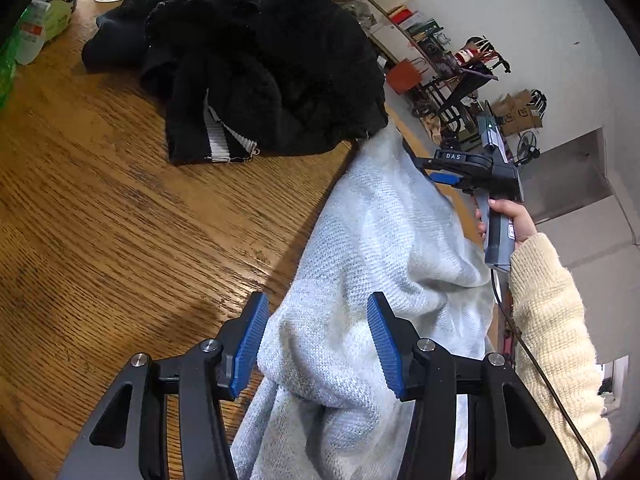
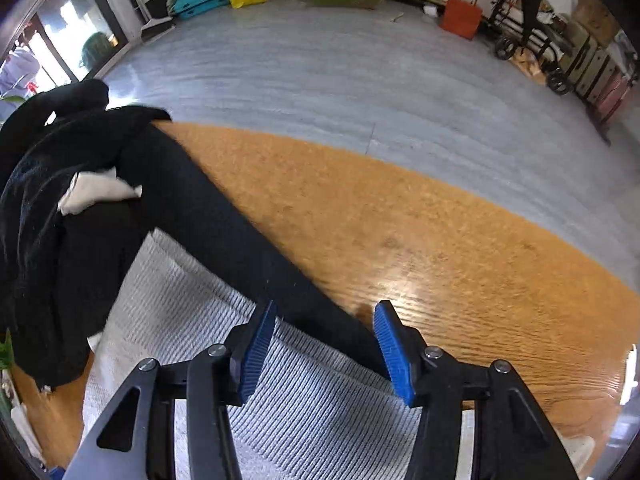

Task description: Fold clothes

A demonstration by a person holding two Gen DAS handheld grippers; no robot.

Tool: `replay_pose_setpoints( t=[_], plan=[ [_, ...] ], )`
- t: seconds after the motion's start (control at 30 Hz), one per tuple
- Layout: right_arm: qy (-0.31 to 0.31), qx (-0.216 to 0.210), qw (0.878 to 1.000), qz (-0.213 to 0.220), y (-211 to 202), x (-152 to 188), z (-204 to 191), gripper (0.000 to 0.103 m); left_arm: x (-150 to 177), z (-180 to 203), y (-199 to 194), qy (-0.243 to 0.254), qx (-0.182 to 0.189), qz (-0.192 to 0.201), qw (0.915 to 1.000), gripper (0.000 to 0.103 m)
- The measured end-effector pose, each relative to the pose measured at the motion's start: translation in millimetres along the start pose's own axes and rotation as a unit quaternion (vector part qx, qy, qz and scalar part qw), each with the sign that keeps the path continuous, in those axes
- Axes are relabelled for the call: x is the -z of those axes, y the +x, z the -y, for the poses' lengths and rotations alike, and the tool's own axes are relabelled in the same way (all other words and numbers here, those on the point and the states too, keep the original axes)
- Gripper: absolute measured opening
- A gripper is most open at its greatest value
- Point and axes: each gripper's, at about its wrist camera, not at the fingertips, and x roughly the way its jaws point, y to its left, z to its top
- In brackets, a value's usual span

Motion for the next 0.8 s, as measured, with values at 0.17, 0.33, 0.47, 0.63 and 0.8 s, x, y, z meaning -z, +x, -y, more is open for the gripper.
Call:
replay_pose_setpoints(
  t=[0.17,0.33,0.47,0.63,0.8],
  plan=[
    [-0.01,-0.004,1.0,-0.001,3,1,-5,0.049,0,0,2,0.0,0.0,-0.003,1.0,0.053],
    [-0.025,-0.005,1.0,-0.008,3,0,-20,0.022,0,3,-1,0.001,0.011,-0.001,0.9999,0.053],
    [-0.035,0.026,0.999,-0.009,-4,-1,-35,0.008,7,25,0,0.044,0.013,-0.001,0.9989,0.053],
    [-0.015,0.025,0.999,0.034,-41,-7,-38,0.004,39,77,32,0.168,-0.116,-0.021,0.9787,0.053],
    [-0.003,0.009,0.996,0.086,-89,-8,-47,0.001,66,98,57,0.25,-0.214,-0.014,0.9442,0.054]
  ],
)
